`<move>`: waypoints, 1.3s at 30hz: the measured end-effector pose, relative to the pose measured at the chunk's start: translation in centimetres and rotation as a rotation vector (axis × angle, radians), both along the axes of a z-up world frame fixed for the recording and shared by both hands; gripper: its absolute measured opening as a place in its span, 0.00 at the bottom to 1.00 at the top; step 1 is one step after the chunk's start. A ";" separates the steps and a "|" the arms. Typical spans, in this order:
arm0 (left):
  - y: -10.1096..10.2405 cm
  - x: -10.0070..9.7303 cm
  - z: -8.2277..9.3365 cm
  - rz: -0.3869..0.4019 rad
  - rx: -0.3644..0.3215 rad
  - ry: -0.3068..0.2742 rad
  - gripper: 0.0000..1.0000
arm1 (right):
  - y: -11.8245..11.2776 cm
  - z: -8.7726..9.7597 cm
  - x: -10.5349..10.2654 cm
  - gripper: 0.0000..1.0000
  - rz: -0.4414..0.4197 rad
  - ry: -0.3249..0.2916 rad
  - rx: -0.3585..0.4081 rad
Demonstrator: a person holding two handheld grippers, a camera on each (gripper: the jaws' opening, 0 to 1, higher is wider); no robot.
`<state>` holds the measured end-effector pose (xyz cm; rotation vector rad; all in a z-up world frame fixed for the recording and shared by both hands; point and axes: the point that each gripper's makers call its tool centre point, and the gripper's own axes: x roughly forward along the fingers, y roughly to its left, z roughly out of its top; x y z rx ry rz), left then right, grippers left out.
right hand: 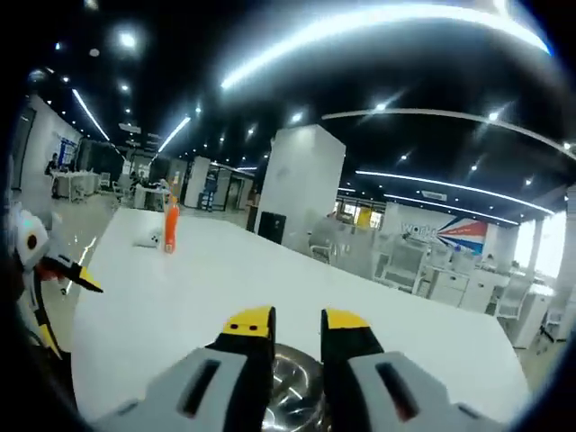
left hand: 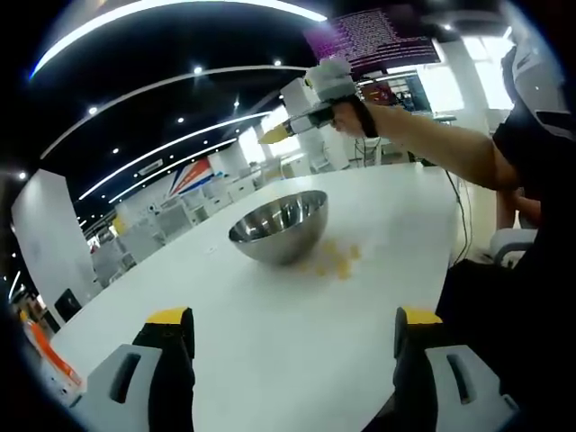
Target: Pick up the QQ candy scattered on the table and place it into the stainless steel bowl on the table
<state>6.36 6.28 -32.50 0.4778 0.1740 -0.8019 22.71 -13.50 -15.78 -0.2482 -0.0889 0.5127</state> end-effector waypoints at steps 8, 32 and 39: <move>-0.2 0.0 0.0 -0.011 0.000 -0.001 0.93 | 1.0 9.1 -7.5 0.19 0.076 -0.196 -0.003; -0.8 0.3 0.0 -0.021 0.009 0.002 0.93 | 6.8 2.6 -17.3 0.15 0.337 -0.115 -0.007; -0.8 0.4 -0.2 -0.019 0.008 0.006 0.93 | 6.5 -5.2 -16.4 0.14 0.372 0.143 0.084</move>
